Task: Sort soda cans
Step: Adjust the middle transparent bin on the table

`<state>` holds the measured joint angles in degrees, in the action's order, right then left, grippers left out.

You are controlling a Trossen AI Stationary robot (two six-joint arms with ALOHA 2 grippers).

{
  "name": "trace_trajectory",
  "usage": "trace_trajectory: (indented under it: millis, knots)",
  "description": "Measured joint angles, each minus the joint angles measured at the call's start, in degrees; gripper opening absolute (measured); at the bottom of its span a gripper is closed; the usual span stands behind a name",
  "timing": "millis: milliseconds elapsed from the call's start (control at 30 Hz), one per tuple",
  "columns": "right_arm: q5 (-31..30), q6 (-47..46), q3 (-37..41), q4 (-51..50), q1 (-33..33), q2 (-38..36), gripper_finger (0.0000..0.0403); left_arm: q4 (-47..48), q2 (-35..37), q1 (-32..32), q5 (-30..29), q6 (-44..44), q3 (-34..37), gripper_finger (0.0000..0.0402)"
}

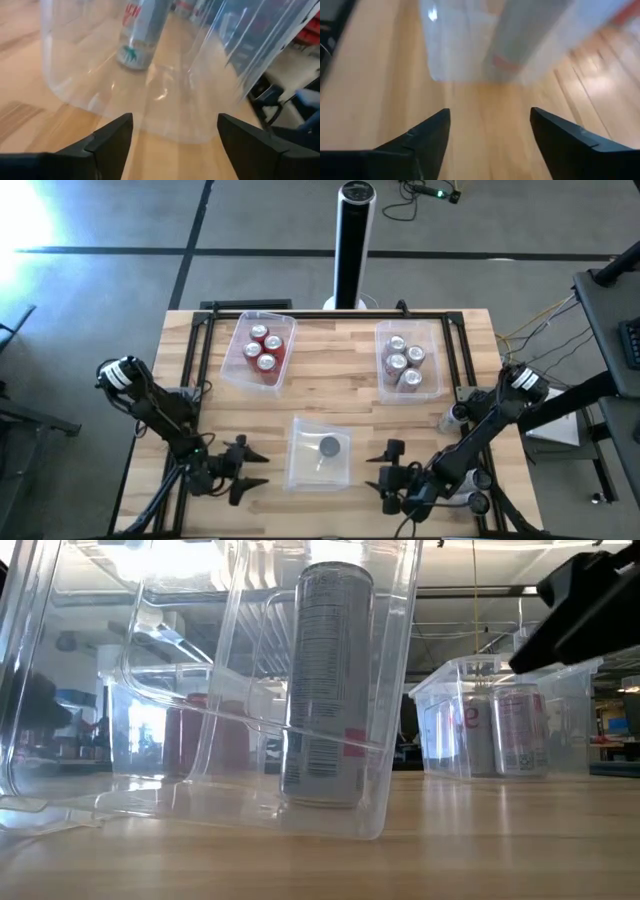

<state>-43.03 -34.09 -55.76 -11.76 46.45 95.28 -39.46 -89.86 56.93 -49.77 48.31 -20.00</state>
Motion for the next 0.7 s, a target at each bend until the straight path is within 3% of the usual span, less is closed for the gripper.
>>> trace_trajectory:
  millis: [367, 467, 533, 600, 700]
  knots:
    - [0.44, -2.24, 3.01, 1.32, -5.01, -2.04, 0.0143, 3.50, -0.04, -1.47, 0.10, -1.12, 0.26, 0.0229]
    - [0.53, 3.75, 3.03, 9.46, -9.20, -0.22, 0.0129, 3.16, -0.04, -2.94, -1.07, -3.48, 0.19, 0.0234]
    - [5.59, 12.31, 2.85, 20.88, -12.79, 1.49, 0.0129, 3.08, -0.04, -4.40, -1.08, -4.44, 0.22, 0.0243]
    - [14.59, 18.65, 1.51, 28.17, -16.01, 3.45, 0.0136, 3.15, -0.04, -6.21, -0.32, -5.63, 0.28, 0.0256]
    - [19.95, 18.78, -0.78, 27.09, -18.60, 4.35, 0.0155, 3.04, -0.06, -8.40, 0.57, -7.80, 0.22, 0.0277]
